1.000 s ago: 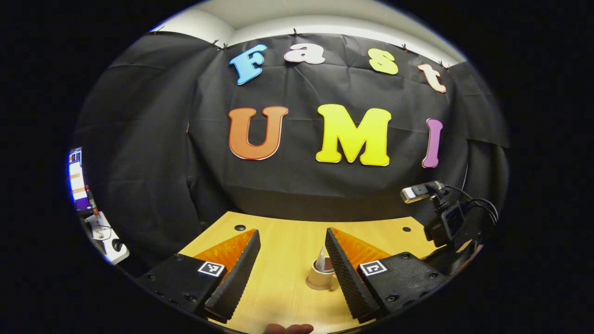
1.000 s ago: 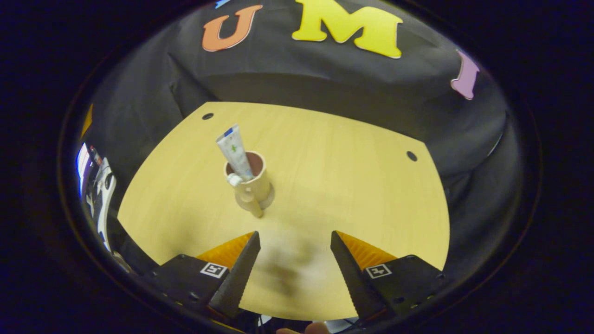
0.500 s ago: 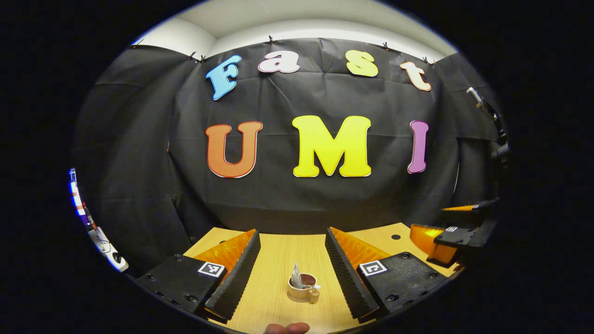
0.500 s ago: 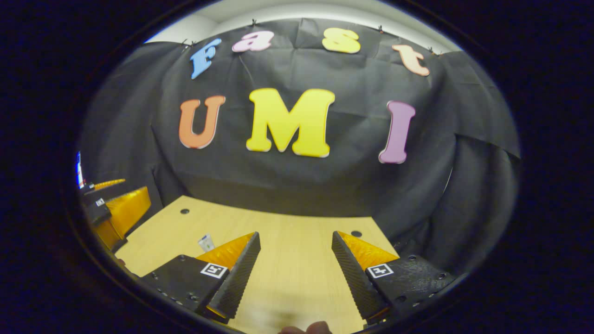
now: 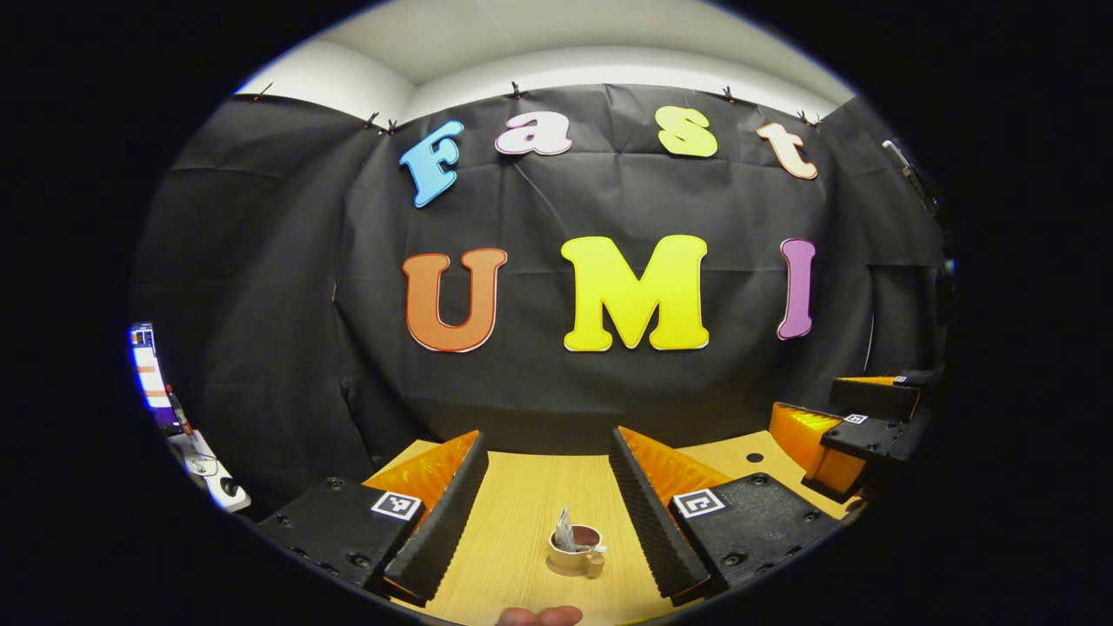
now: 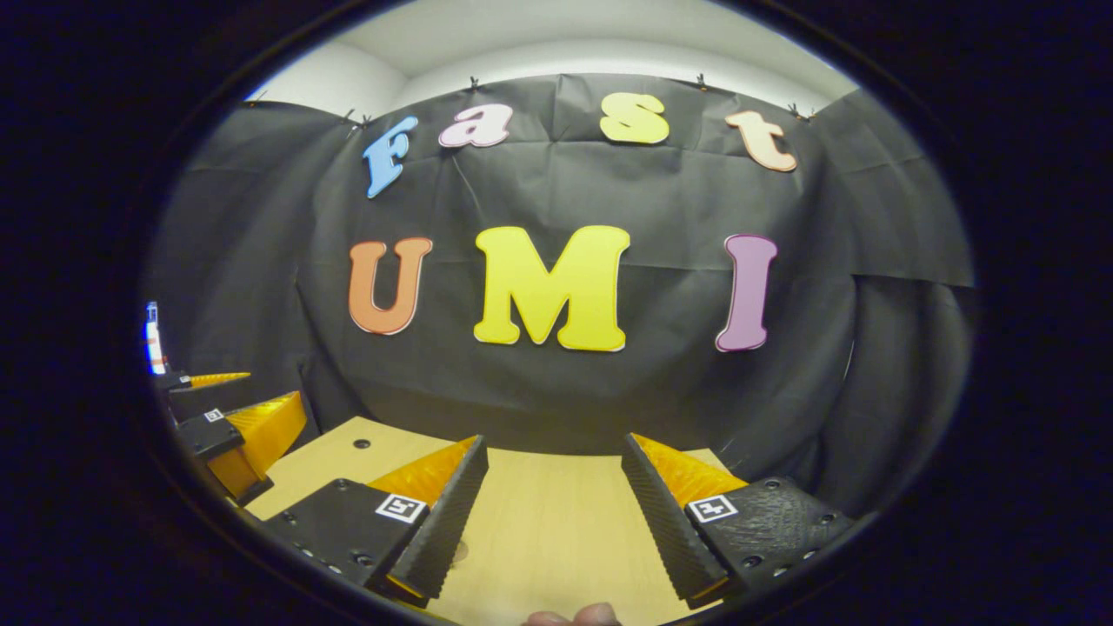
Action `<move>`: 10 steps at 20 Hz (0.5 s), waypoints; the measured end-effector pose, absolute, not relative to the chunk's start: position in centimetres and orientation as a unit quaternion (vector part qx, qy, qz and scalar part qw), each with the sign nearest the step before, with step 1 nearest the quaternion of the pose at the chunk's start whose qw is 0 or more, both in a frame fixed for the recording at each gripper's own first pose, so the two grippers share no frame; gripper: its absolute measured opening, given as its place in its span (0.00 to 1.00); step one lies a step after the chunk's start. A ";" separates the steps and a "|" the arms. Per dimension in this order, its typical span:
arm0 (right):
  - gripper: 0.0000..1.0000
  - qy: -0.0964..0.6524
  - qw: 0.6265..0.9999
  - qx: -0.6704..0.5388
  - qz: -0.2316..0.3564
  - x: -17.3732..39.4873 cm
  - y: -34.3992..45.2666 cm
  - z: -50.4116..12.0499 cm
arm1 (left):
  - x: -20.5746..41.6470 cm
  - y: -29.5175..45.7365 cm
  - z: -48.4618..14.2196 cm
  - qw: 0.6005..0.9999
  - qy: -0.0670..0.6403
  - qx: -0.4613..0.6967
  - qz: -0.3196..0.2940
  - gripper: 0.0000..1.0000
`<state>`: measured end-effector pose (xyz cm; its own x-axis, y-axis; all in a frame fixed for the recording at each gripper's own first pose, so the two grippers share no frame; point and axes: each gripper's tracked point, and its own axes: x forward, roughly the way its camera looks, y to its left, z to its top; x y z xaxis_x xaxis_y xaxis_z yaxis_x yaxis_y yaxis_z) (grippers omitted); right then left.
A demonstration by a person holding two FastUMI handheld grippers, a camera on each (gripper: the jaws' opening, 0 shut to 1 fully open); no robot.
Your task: Put the toothbrush and toothpaste on the desktop into the cup, then pick up the cup and place it on the coaster on the desktop.
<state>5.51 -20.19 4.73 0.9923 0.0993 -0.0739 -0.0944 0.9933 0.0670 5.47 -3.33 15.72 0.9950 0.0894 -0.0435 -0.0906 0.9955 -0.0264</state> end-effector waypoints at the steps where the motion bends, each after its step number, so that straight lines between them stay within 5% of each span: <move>1: 0.94 0.039 0.998 0.032 0.048 5.6 -20.1 4.8 | 5.5 -3.4 15.8 0.999 0.022 -0.013 0.046 0.89; 10: 0.94 0.047 0.997 0.034 0.046 6.1 -20.2 4.5 | 5.6 -4.1 16.0 0.999 0.018 -0.013 0.044 0.89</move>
<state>6.13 -20.20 4.52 0.9914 0.0942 -0.0911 -0.0877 0.9935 0.0723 5.63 -4.07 16.00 0.9955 0.0874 -0.0379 -0.0884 0.9958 -0.0253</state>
